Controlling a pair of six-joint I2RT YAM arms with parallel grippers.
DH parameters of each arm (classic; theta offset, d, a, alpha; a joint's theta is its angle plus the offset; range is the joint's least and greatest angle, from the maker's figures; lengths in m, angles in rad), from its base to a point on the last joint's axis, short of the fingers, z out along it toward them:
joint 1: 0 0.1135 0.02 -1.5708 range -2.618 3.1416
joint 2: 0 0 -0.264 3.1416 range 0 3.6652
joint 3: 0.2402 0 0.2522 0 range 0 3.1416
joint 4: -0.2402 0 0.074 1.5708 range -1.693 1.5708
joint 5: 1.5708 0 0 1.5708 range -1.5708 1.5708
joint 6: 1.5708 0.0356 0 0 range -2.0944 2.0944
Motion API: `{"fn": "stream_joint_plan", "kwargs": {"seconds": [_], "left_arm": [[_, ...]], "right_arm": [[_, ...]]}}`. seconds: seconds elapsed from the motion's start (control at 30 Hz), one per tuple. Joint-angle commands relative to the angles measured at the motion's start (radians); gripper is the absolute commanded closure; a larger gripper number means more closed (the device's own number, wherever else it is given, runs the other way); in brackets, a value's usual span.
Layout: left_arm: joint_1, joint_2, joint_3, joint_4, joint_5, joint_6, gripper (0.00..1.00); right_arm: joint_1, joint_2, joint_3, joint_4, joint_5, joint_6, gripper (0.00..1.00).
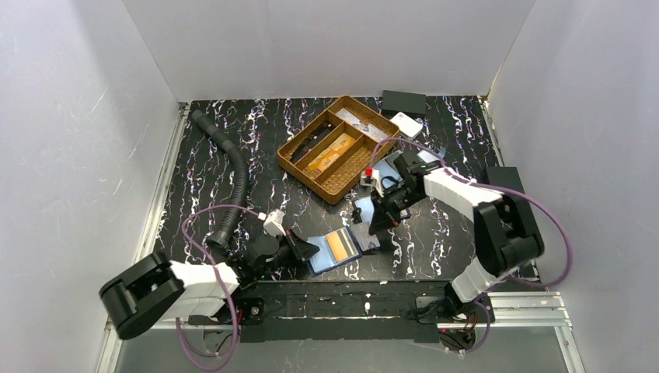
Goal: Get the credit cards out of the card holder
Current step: Place the credit card in the storage box.
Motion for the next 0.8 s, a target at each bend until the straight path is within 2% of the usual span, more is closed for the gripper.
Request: {"fn": "stream_joint_plan", "kwargs": {"seconds": [0.0, 0.1, 0.17, 0.3, 0.43, 0.53, 0.6, 0.67, 0.77], "left_arm": [[0.007, -0.185, 0.028, -0.421, -0.125, -0.047, 0.84], [0.010, -0.298, 0.068, -0.611, -0.150, -0.030, 0.59], [0.013, -0.369, 0.094, -0.727, -0.172, -0.001, 0.47], [0.017, -0.510, 0.191, -1.029, -0.278, 0.030, 0.21], [0.021, -0.661, 0.232, -1.093, -0.287, 0.168, 0.02], [0.024, -0.756, 0.259, -1.048, -0.254, 0.318, 0.02], [0.028, -0.771, 0.347, -1.046, -0.299, 0.382, 0.02], [0.030, -0.694, 0.487, -1.139, -0.324, 0.401, 0.02], [0.033, -0.574, 0.650, -1.312, -0.345, 0.418, 0.02]], "right_arm": [[-0.061, -0.146, -0.023, 0.015, 0.038, -0.055, 0.99], [-0.077, -0.213, -0.025, 0.031, 0.071, -0.048, 0.99], [-0.079, -0.240, -0.002, 0.028, 0.109, -0.040, 0.99], [-0.082, -0.238, 0.163, -0.032, 0.216, -0.054, 0.99], [-0.095, -0.158, 0.359, -0.117, 0.244, -0.066, 0.99], [-0.107, -0.068, 0.518, -0.185, 0.259, -0.077, 0.99], [-0.133, 0.030, 0.677, -0.205, 0.259, -0.043, 0.99], [-0.139, 0.068, 0.743, -0.070, 0.280, 0.064, 0.99], [-0.144, 0.082, 0.721, 0.237, 0.255, 0.331, 0.99]]}}
